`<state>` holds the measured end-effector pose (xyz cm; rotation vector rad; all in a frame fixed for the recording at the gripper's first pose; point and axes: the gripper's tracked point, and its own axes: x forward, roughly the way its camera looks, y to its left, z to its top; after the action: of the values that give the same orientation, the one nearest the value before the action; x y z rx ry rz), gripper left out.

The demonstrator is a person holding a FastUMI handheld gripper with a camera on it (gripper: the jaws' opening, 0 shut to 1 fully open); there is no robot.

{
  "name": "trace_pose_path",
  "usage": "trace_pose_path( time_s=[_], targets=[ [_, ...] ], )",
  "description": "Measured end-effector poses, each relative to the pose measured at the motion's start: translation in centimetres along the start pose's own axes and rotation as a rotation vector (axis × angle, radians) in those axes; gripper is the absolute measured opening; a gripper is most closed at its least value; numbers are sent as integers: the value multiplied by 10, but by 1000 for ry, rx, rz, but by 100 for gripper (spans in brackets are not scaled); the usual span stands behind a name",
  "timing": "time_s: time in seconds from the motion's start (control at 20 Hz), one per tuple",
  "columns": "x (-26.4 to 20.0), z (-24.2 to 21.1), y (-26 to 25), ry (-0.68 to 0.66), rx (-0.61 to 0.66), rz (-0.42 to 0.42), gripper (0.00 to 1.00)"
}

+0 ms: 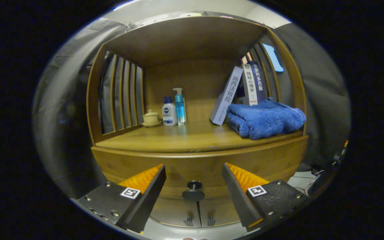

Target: Pull open the drawer, take out the items inside it, and place them on the countertop above the cabinet.

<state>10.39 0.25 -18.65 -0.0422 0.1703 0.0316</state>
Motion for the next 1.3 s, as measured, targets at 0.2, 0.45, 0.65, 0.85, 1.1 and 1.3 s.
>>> trace_pose_path(
  time_s=[0.2,0.45,0.65,0.85,1.1,1.3],
  targets=[
    [14,-27,-9,59,37,-28,100],
    [10,-36,-5,69,88,-15,90],
    [23,-69,3,163,6,-5,70],
    [22,-62,3,93,-18,-11,45],
    [21,-61,3,95,35,-6,40],
    [22,-58,3,72,41,-8,42]
  ],
)
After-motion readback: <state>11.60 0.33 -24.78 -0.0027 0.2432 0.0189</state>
